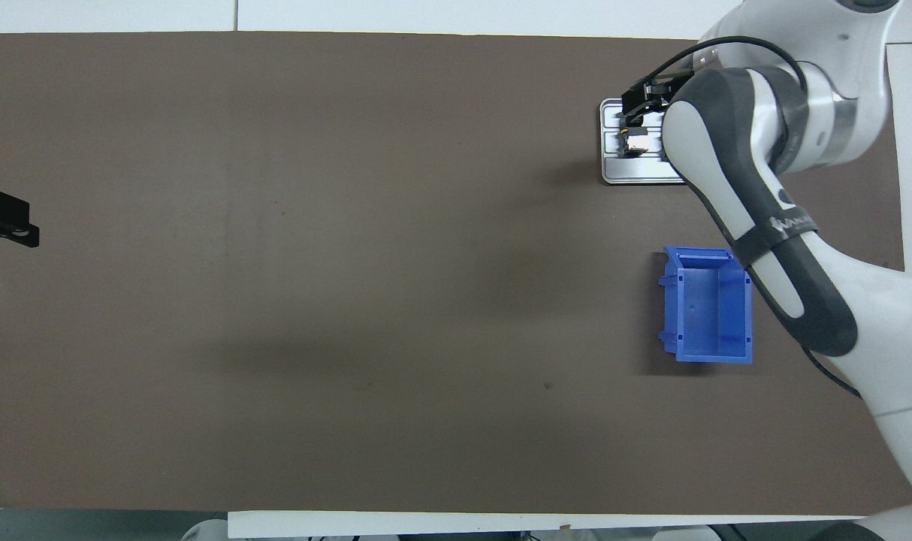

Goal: Place and press button with both arms
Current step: 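Reach the right gripper into the metal tray and grasp a green-topped button, then carry the button with the right gripper to the table center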

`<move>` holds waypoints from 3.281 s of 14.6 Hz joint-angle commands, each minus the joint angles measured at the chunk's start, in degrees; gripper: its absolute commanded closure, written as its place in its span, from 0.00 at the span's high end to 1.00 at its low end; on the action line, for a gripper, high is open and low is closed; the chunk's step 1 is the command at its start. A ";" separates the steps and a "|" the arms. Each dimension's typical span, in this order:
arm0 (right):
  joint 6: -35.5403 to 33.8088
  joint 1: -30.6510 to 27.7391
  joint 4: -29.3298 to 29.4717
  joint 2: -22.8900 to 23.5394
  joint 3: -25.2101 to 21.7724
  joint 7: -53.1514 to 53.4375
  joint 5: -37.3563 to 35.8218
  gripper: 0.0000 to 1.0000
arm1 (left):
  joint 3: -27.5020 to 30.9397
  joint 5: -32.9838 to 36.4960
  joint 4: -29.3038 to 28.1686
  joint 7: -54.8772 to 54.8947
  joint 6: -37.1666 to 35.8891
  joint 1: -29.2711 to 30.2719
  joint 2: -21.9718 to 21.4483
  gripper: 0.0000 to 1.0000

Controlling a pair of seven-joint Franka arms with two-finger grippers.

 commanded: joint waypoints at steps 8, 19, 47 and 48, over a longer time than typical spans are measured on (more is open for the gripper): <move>13.79 -0.58 -6.37 5.16 0.06 -0.02 -2.74 0.86 | 0.32 -0.15 -1.96 -0.42 0.95 -0.63 -1.62 1.00; 12.93 -1.20 -9.11 4.81 0.06 -0.11 -2.75 0.26 | 0.32 -0.41 -1.96 -0.51 0.86 -0.71 -1.62 1.00; -2.31 27.36 -8.48 -1.25 3.76 121.70 -0.81 0.06 | 0.32 -0.41 -3.10 0.02 1.12 -0.89 -2.41 1.00; -0.28 27.54 -10.24 -1.60 3.76 121.79 -0.81 0.06 | 0.32 -0.41 -3.10 0.11 1.12 -0.89 -2.41 1.00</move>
